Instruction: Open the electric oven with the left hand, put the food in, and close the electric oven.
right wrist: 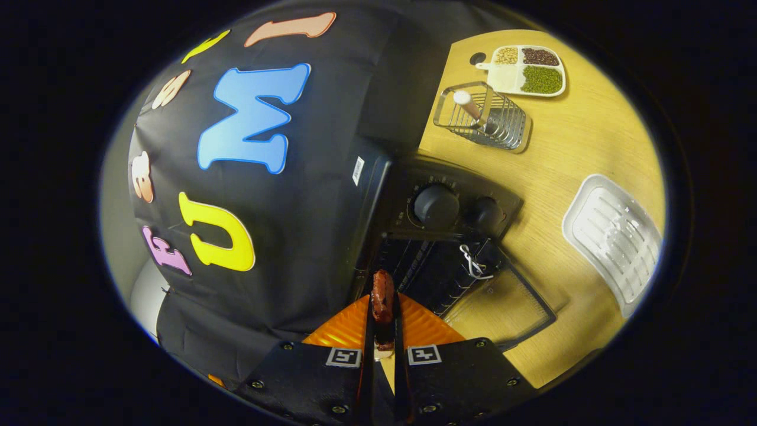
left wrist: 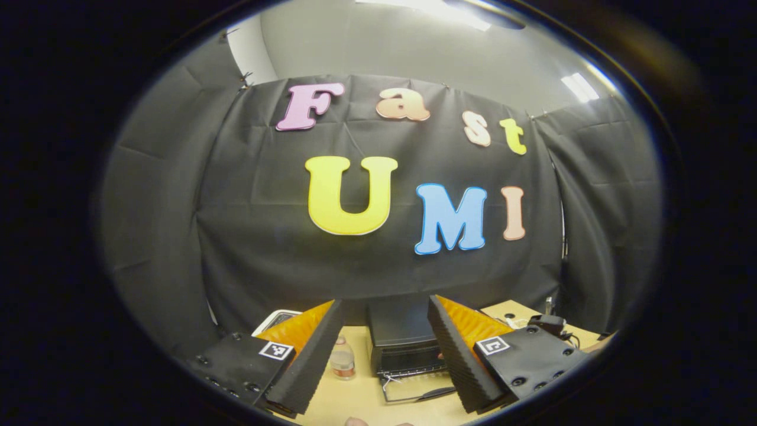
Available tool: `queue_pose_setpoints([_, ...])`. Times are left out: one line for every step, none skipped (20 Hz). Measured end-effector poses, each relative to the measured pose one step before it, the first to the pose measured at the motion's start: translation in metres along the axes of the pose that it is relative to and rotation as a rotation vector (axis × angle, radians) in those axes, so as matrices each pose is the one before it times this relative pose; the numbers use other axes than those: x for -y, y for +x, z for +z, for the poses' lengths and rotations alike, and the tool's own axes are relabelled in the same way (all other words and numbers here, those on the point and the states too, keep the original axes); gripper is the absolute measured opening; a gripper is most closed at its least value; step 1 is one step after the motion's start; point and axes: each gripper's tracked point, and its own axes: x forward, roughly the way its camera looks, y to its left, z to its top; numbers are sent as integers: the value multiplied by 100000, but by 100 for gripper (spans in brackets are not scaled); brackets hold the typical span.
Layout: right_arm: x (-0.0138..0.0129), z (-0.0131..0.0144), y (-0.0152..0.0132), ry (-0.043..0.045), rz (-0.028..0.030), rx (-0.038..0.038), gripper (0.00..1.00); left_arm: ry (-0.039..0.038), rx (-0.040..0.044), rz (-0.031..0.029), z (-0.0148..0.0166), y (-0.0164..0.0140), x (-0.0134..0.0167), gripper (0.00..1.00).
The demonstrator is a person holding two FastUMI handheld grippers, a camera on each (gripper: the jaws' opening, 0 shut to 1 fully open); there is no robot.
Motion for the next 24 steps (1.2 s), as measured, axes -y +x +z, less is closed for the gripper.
queue_pose_setpoints([203,-231,781,-188,-517,537,15,-36,-136,718,-112,102,-511,100])
queue_pose_setpoints([106,-136,919,-218,-362,548,14,15,-105,763,-73,32,-598,97])
queue_pose_setpoints([191,-217,709,-5,-579,258,14,-29,-303,832,-200,65,-583,97])
queue_pose_setpoints([137,-65,782,-40,-275,620,14,-163,-426,766,-178,44,-537,98])
queue_pose_setpoints([-94,-88,709,316,-425,457,14,-276,-493,662,-299,137,-411,100])
queue_pose_setpoints([418,-151,740,416,-388,300,14,-370,-558,512,-259,127,-372,97])
queue_pose_setpoints([4,-100,571,512,-263,382,14,-300,-482,307,-117,-59,-271,97])
queue_pose_setpoints([139,-101,570,783,-259,115,14,-239,-509,405,-200,104,-468,97])
queue_pose_setpoints([88,-187,506,521,-131,-11,14,-135,-232,405,-7,107,-370,97])
queue_pose_setpoints([143,-93,498,195,-361,403,14,-61,-246,211,-47,91,-250,97])
queue_pose_setpoints([193,-86,392,-64,-882,396,14,75,-375,169,-78,155,-215,97])
queue_pose_setpoints([118,-176,499,64,-379,7,14,98,-603,225,-366,93,-232,97])
queue_pose_setpoints([-53,-298,243,98,252,-451,14,-66,-912,299,-139,88,-187,97])
queue_pose_setpoints([160,178,30,-1003,-756,147,16,-259,-386,164,-188,103,-100,97])
queue_pose_setpoints([170,-405,718,-2067,-1828,522,15,-228,132,-90,32,133,10,100])
queue_pose_setpoints([260,185,148,-1832,-1909,1183,16,-38,115,-103,143,84,-41,97])
queue_pose_setpoints([313,70,212,-1868,-2487,1065,16,96,3,-9,80,13,-34,97])
queue_pose_setpoints([279,279,0,-2047,-2395,1185,19,101,-123,-41,-136,151,-101,97])
queue_pose_setpoints([429,301,108,-2186,-2788,1524,22,14,-305,50,16,63,-98,97])
queue_pose_setpoints([265,231,146,-2146,-2467,1028,25,21,-341,34,-206,-1,92,97])
queue_pose_setpoints([417,112,20,-2398,-2636,297,28,-115,-75,-162,-22,15,42,97])
queue_pose_setpoints([411,148,22,-3510,-3158,222,32,-167,57,-204,-139,-4,-4,97])
queue_pose_setpoints([-140,136,-254,-3730,-1326,700,33,-154,46,-194,102,-38,20,97])
queue_pose_setpoints([442,571,-352,-5221,-3864,2102,39,-70,-226,-227,16,31,198,97])
